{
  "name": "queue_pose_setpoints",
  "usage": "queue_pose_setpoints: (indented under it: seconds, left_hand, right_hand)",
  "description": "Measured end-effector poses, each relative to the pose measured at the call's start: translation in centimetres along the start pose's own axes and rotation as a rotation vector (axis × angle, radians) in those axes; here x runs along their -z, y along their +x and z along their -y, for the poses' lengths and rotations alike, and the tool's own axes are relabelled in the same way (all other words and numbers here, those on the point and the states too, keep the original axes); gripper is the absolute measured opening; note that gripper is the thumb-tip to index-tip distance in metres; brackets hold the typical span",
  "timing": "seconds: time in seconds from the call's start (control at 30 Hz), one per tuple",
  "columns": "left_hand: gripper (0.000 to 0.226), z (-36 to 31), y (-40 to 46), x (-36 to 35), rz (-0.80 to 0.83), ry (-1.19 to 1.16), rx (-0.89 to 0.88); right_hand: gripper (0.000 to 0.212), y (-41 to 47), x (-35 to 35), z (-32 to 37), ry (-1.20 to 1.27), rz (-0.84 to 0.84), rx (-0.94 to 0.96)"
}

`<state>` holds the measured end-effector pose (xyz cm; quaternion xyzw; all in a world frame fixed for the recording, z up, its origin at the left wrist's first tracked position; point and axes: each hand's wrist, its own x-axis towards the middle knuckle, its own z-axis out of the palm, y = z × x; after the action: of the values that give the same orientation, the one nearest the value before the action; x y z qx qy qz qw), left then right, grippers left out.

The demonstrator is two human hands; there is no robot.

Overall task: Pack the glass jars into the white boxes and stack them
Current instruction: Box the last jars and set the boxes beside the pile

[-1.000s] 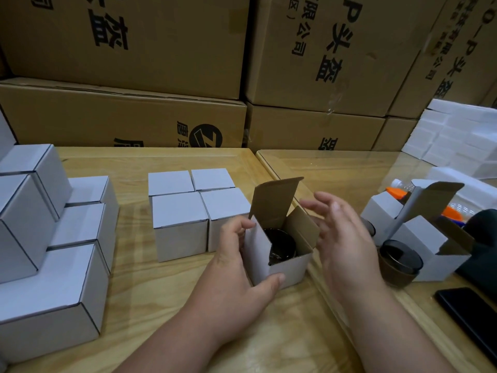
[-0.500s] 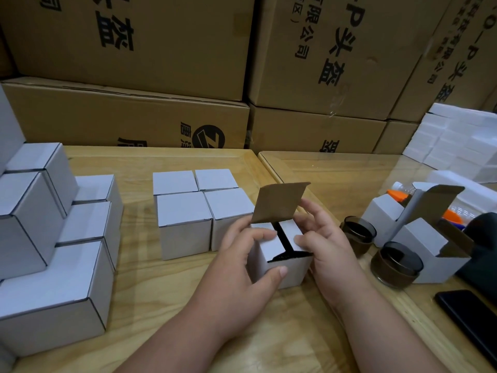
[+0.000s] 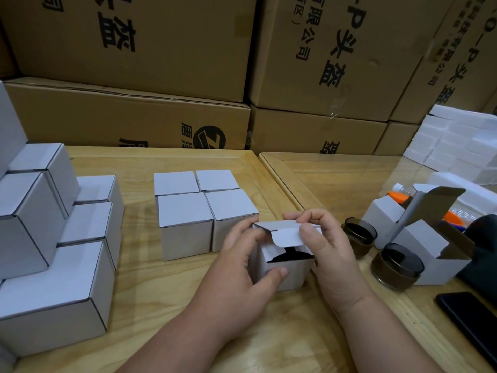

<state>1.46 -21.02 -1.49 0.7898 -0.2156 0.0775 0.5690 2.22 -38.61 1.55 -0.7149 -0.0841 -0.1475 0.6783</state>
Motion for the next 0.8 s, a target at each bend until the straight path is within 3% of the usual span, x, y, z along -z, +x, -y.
queue_pose_setpoints:
  seconds: [0.1,0.3,0.47,0.67,0.8]
  left_hand:
    - [0.048,0.2,0.0,-0.1,-0.026,-0.053,0.034]
    - [0.049,0.5,-0.1,0.1,-0.053,-0.225,0.09]
    - [0.057,0.6,0.0,0.1,-0.051,-0.26,0.091]
    - [0.051,0.4,0.1,0.1,-0.037,-0.218,0.075]
    - [0.043,0.4,0.1,-0.1,-0.022,-0.197,0.078]
  right_hand:
    - [0.033,0.0,0.3,-0.1,-0.011,0.008,0.023]
    - [0.042,0.0,1.3,0.5,-0.081,0.065,0.018]
    - [0.044,-0.1,1.9,0.9,-0.153,0.098,0.012]
    - [0.039,-0.2,1.7,1.3,-0.201,0.108,0.021]
    - [0.048,-0.3,2.0,1.6,-0.243,0.152,-0.003]
